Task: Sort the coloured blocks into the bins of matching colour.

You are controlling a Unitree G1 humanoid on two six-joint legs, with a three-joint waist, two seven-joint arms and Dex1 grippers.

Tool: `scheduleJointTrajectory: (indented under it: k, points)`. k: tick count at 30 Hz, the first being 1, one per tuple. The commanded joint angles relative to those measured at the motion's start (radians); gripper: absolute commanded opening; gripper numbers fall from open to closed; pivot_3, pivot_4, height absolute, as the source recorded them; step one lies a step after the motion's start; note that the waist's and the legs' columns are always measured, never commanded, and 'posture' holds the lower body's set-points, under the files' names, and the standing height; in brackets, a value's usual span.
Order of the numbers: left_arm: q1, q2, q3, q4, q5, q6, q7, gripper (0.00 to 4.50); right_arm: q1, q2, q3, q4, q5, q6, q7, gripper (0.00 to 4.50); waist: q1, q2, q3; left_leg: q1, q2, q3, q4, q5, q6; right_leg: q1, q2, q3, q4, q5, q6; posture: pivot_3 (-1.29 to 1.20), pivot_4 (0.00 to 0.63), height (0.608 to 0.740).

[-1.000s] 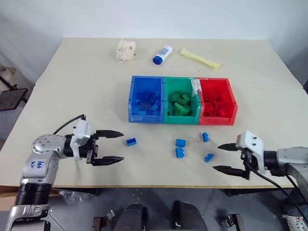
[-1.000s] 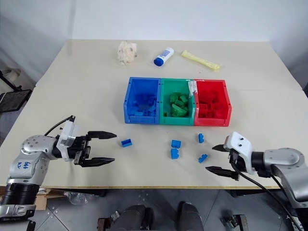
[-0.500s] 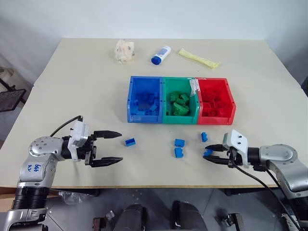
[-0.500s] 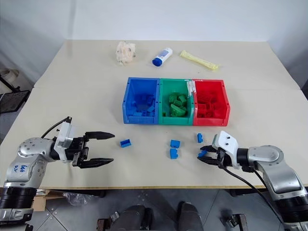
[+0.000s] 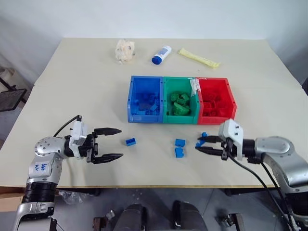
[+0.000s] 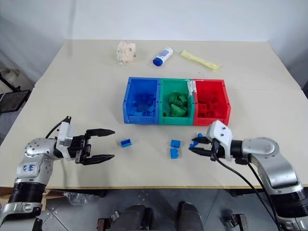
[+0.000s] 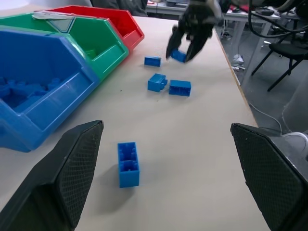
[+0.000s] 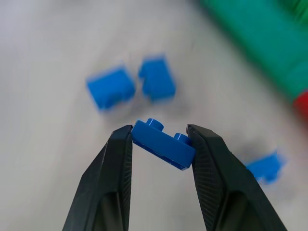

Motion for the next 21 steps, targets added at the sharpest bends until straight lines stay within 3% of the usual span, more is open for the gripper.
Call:
scheduleJointTrajectory:
  k: [1,5,12,16,21]
  points:
    - [-0.043,-0.018,-0.004,0.033,0.009,-0.047,-0.007,4.5,-0.134,0.05,0.005,0.009,0.015,0.005,-0.035,1.35,-0.001,0.0,0.0,0.0,0.0,0.0,0.0,0.0,0.0,0.0,0.0,0.0,0.0,0.0,0.0,0.0,0.15,0.74]
    - [-0.073,-0.026,-0.007,0.081,0.019,-0.081,-0.023,4.5,-0.269,0.128,0.053,0.088,-0.01,-0.002,-0.052,1.35,-0.002,0.0,0.0,0.0,0.0,0.0,-0.001,0.0,0.0,-0.001,0.001,-0.001,0.0,0.0,0.0,0.0,0.15,0.74]
    - [-0.1,-0.046,-0.022,0.089,0.025,-0.11,-0.02,4.5,-0.587,0.385,0.162,0.453,-0.143,-0.194,-0.129,1.35,-0.027,0.0,0.0,-0.001,-0.001,-0.001,-0.001,0.0,0.001,-0.003,0.001,-0.003,0.005,0.0,0.0,0.0,0.15,0.74]
    - [-0.104,-0.054,-0.023,0.076,0.029,-0.12,-0.003,4.5,-0.674,0.514,0.128,0.636,-0.139,-0.308,-0.166,2.69,-0.035,0.0,0.0,-0.001,-0.002,-0.003,-0.002,0.0,0.001,-0.003,0.001,-0.003,0.006,0.0,0.0,0.0,0.15,0.74]
    - [-0.12,-0.055,-0.022,0.098,0.032,-0.132,-0.001,4.5,-0.653,0.516,0.12,0.623,-0.13,-0.352,-0.119,4.35,-0.042,0.0,0.0,-0.001,-0.004,-0.01,-0.001,0.0,0.0,-0.003,0.001,-0.004,0.012,0.0,0.0,0.0,0.15,0.74]
